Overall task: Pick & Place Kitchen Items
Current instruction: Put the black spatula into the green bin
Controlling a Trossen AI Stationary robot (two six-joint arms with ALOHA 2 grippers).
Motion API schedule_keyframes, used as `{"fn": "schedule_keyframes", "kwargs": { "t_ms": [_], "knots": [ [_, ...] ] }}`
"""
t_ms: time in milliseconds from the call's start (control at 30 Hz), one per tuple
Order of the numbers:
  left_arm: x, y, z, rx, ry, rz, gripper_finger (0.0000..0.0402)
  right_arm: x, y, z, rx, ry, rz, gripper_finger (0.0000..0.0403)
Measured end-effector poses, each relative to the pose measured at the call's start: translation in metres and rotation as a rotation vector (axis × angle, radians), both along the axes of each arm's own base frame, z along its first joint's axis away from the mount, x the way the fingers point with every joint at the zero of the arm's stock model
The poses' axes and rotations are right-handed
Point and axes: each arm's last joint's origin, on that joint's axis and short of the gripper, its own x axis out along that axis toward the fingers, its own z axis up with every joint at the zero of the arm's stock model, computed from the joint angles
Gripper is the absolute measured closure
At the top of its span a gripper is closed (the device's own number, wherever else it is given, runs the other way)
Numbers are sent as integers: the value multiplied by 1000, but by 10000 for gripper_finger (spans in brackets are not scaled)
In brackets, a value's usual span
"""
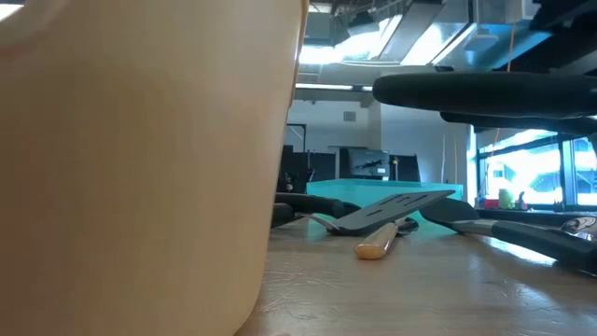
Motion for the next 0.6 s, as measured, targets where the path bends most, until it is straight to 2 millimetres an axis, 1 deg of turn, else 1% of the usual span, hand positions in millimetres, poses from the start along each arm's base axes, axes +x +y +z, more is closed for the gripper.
{"fn": "schedule_keyframes", "kwargs": {
  "t_ms": [167,267,433,500,600],
  "knots": [
    [26,-16,-29,-45,27,-72,256,-4,-19,-1,-12,-51,-45,274],
    [38,-28,-45,12,44,-111,258,-3,-28,1,-51,-69,-60,274],
    [55,-44,-55,241,108,-127,275,3,-44,2,-109,-74,-117,274],
    [63,-48,-57,280,108,-149,280,5,-49,3,-139,-71,-128,273],
    [72,-48,-62,280,118,-153,282,8,-56,3,-169,-76,-152,273]
  ]
}}
